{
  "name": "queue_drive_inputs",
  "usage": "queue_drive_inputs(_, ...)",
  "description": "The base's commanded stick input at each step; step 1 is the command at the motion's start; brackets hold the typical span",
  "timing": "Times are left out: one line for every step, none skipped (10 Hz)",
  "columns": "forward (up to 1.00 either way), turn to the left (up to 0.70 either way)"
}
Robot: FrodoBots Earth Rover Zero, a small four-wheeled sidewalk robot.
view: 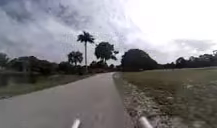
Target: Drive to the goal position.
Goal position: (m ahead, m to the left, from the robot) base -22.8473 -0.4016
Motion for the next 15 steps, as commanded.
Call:
queue_drive_inputs(0.69,0.03)
queue_drive_inputs(0.69,0.04)
queue_drive_inputs(0.69,0.15)
queue_drive_inputs(0.69,0.34)
queue_drive_inputs(0.69,0.34)
queue_drive_inputs(0.69,0.34)
queue_drive_inputs(0.69,0.24)
queue_drive_inputs(0.69,0.07)
queue_drive_inputs(0.69,0.03)
queue_drive_inputs(0.69,0.03)
queue_drive_inputs(0.69,0.03)
queue_drive_inputs(0.69,0.03)
queue_drive_inputs(0.69,0.03)
queue_drive_inputs(0.69,0.03)
queue_drive_inputs(0.69,0.03)
